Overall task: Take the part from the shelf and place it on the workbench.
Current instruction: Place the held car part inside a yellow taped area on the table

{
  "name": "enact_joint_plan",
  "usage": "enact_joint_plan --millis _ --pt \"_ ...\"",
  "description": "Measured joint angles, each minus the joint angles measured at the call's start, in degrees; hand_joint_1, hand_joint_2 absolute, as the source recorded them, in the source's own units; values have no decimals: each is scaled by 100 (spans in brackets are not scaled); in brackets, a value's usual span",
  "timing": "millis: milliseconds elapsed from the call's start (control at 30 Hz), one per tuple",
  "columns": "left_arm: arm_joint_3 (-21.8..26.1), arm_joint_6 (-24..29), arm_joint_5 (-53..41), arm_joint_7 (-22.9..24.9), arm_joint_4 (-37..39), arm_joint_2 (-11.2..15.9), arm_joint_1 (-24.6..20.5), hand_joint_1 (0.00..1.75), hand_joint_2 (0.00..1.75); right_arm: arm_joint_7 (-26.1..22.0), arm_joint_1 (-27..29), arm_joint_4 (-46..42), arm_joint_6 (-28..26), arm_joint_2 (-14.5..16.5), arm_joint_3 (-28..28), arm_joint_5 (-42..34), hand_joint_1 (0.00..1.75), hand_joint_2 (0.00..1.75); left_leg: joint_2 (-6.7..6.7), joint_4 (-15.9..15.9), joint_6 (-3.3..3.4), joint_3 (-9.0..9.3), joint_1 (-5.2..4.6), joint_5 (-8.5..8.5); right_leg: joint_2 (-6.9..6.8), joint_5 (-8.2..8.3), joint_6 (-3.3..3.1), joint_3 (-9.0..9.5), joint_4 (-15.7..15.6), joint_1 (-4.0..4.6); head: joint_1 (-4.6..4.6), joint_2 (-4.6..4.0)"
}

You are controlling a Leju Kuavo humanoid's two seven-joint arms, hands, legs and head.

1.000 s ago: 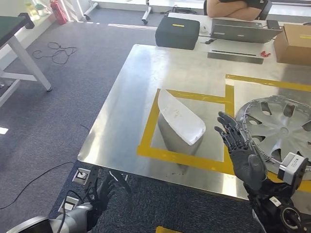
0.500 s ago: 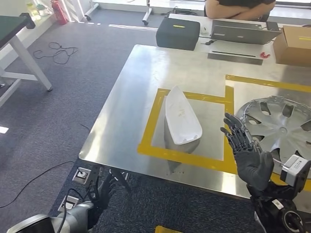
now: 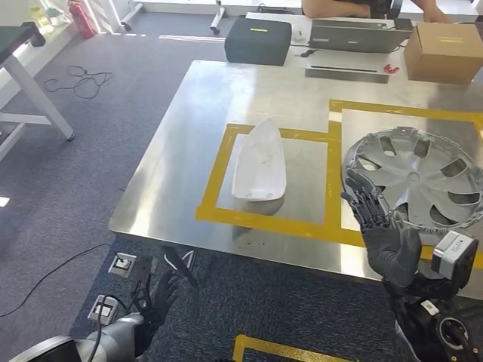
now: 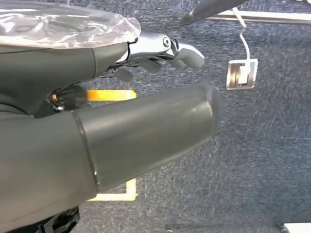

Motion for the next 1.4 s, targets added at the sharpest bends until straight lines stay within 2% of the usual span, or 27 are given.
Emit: enact_joint_plan --millis 67,100,200,233,267,367,400,433,467,500,567,600,633,700,733,767,867,900,933,967,1033,1100,1133,1200,1267,1367,1400 --pt "0 0 -9 1 0 1 -44 0 0 -3 -10 0 -7 3 -3 5 0 0 -3 -798 89 496 -67 205 4 85 38 -63 4 16 -6 0" --pt "0 0 -13 2 0 2 -65 0 0 -4 -15 1 -12 5 -5 7 0 0 -5 -983 120 598 -97 255 2 126 66 -80 2 16 -6 0" --pt "0 0 -15 6 0 -3 -74 0 0 -9 -18 3 -21 7 -8 11 0 0 12 -1047 193 563 -121 389 -4 214 162 -110 -12 -7 3 0" --pt "0 -1 -14 7 0 -9 -76 0 0 -9 -19 6 -25 7 -12 11 0 0 24 -1070 223 535 -110 452 -5 113 188 -156 69 -11 14 0" --pt "0 -2 -14 7 0 -14 -80 0 0 -10 -21 9 -29 7 -17 12 0 0 37 -1094 254 491 -93 520 -4 -97 211 -243 275 -14 35 0" --pt "0 -7 -15 9 0 -21 -77 0 0 1 -21 27 -46 7 -22 14 0 0 55 -1098 295 291 -84 695 -10 -926 270 -554 1432 -36 96 0" --pt "0 -8 -19 9 0 -21 -70 0 0 9 -21 37 -59 7 -23 15 0 0 57 -1092 287 215 -84 748 -12 -1031 287 -563 1706 -41 102 0" --pt "0 -9 -25 9 0 -22 -64 0 0 18 -21 48 -76 7 -27 16 0 0 58 -1084 275 134 -81 802 -14 -1024 299 -477 1789 -45 108 0" --pt "0 -9 -33 9 0 -25 -58 0 0 24 -22 56 -92 7 -32 16 0 0 57 -1075 258 57 -76 853 -16 -919 305 -277 1623 -49 112 0" --pt "0 -9 -41 9 0 -27 -53 0 0 27 -24 61 -106 7 -35 16 0 0 56 -1060 237 -14 -71 900 -20 -788 308 23 1259 -54 115 0" --pt "0 -8 -54 9 0 -31 -50 0 0 25 -28 63 -124 7 -42 12 0 0 56 -1020 176 -129 -80 985 -17 -703 288 650 373 -49 114 0" --pt "0 -7 -58 10 0 -31 -49 0 0 25 -24 66 -136 8 -44 11 0 0 56 -1009 144 -160 -87 1030 -12 -713 264 829 90 -39 107 0" --pt "0 -5 -62 11 0 -30 -50 0 0 25 -21 73 -155 8 -46 21 0 0 56 -1004 113 -185 -92 1076 -4 -740 236 897 -43 -26 101 0" --pt "0 -1 -72 14 0 -32 -45 0 0 27 -13 105 -206 9 -52 53 0 0 47 -993 52 -217 -85 1137 -11 -663 148 843 -59 -24 81 0" --pt "0 1 -76 15 0 -34 -43 0 0 22 -16 129 -221 9 -58 67 0 0 41 -924 23 -268 -76 1066 -20 -614 98 803 -66 -31 82 0" --pt "-1 2 -80 15 0 -37 -41 0 0 13 -18 155 -226 10 -69 68 0 0 32 -746 -7 -354 -65 888 -32 -552 40 747 -77 -37 73 0" --pt "-1 4 -83 15 0 -44 -38 0 0 -20 -24 231 -206 24 -95 60 0 0 21 371 -72 -751 -34 81 -42 -361 -38 512 -83 -29 38 0" --pt "-1 5 -83 15 0 -47 -35 0 0 -26 -24 257 -202 28 -95 62 0 0 21 692 -81 -821 -32 -38 -42 -297 -37 426 -81 -24 29 0" --pt "-2 5 -83 15 0 -50 -32 0 0 -31 -25 284 -200 30 -96 64 0 0 21 839 -79 -802 -33 -29 -41 -234 -34 339 -79 -20 22 0" --pt "-2 4 -83 15 0 -52 -33 0 0 -33 -28 307 -201 31 -98 66 0 0 20 767 -66 -671 -34 84 -40 -172 -27 255 -78 -17 14 0" --pt "-2 3 -84 15 0 -54 -46 0 0 -33 -35 334 -201 32 -104 66 0 0 10 48 -4 -97 -46 349 -37 -60 0 119 -76 -13 1 0" --pt "-1 -2 -92 16 0 -50 -75 0 0 -21 -48 342 -208 35 -115 52 0 0 -6 -796 62 472 -79 387 -43 43 50 43 -81 -5 -8 0" --pt "0 -3 -96 16 0 -47 -86 0 0 -12 -55 346 -213 36 -119 42 0 0 -16 -1015 88 604 -101 378 -49 92 83 29 -93 -10 -8 0" --pt "0 -4 -99 20 0 -45 -94 0 0 4 -61 359 -222 37 -121 24 0 0 -16 -1118 139 608 -109 445 -51 171 153 2 -120 -23 -2 0" --pt "-1 -4 -99 26 0 -49 -98 0 0 9 -63 373 -223 37 -128 10 0 0 11 -1177 214 549 -87 548 -42 -22 203 -108 53 -27 22 0" --pt "-1 -4 -87 44 0 -52 -102 0 0 5 -71 409 -204 39 -130 -38 0 0 39 -1189 281 387 -76 697 -38 -834 254 -439 1174 -38 83 0" --pt "-1 -4 -73 52 0 -51 -100 0 0 3 -80 432 -193 41 -124 -56 0 0 40 -1181 278 324 -76 743 -39 -996 272 -501 1546 -42 95 0"
